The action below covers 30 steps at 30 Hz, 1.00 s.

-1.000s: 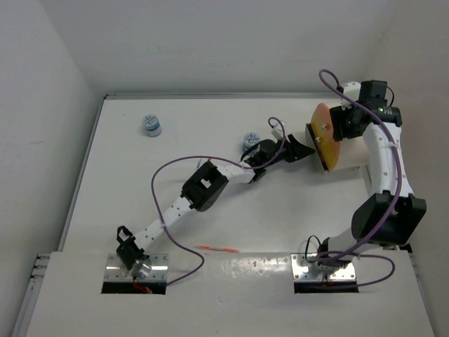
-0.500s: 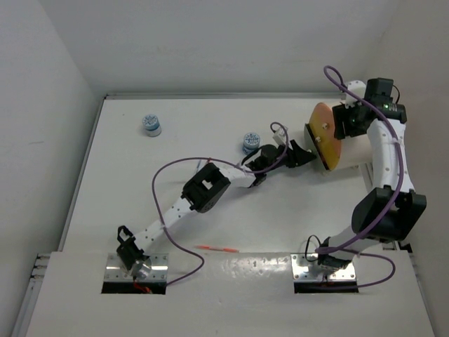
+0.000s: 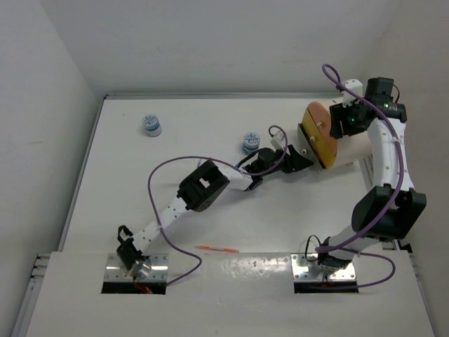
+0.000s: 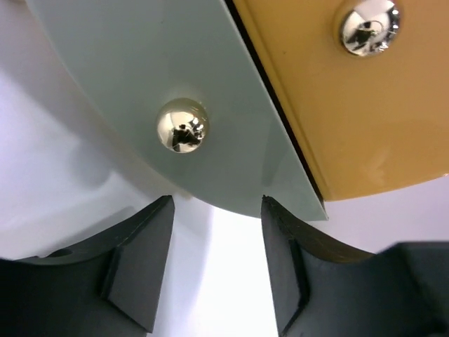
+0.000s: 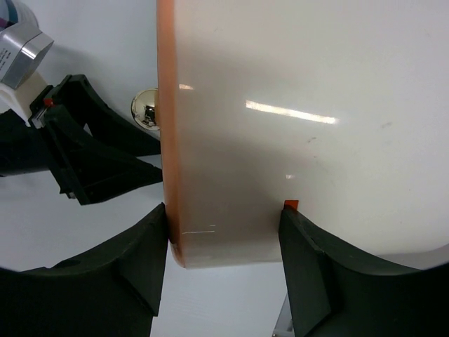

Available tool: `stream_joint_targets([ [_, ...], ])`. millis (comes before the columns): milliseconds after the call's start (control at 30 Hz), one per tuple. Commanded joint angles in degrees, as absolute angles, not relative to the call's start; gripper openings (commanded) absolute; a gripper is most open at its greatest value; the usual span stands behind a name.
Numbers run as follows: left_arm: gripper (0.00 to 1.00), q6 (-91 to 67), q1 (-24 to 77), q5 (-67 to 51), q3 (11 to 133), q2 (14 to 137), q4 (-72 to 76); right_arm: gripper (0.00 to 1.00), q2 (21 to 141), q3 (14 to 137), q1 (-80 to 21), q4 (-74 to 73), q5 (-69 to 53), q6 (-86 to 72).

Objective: Sort the stationery into containers
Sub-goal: Close the drawer in the storage box.

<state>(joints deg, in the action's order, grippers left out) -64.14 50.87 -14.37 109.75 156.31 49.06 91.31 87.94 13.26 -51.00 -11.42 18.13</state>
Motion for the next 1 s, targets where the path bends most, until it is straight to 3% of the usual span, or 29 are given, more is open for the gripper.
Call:
stream_joint_targets([
  [0,0.58,-68.02,49.93,-13.10,108.72,152.32,55.02,0.15,102.13,78.49,10.72,-84.81,-24.69,14.15],
  [133,0.23,-70.05,49.13,-13.01,106.18,150.74,57.39,0.15,101.78,77.96,10.72,-84.99,-25.14,14.06],
  [167,0.21,-70.14,49.04,-13.09,105.56,149.60,57.74,0.15,101.86,77.78,10.72,-84.99,-25.14,13.98],
  [300,0.22,-70.40,48.52,-11.00,98.64,145.56,58.97,0.15,101.87,77.52,10.72,-84.99,-25.31,14.24],
  [433,0.33,-69.08,47.99,-9.84,97.56,142.91,55.56,0.15,101.87,77.34,10.72,-84.81,-25.49,14.15],
  [633,0.44,-69.61,47.55,-9.49,101.59,145.36,50.46,0.15,101.95,77.26,10.72,-84.90,-26.10,14.24],
  [967,0.40,-74.18,47.28,-10.55,117.94,156.88,48.52,0.15,102.39,75.67,10.72,-85.43,-26.72,15.29],
])
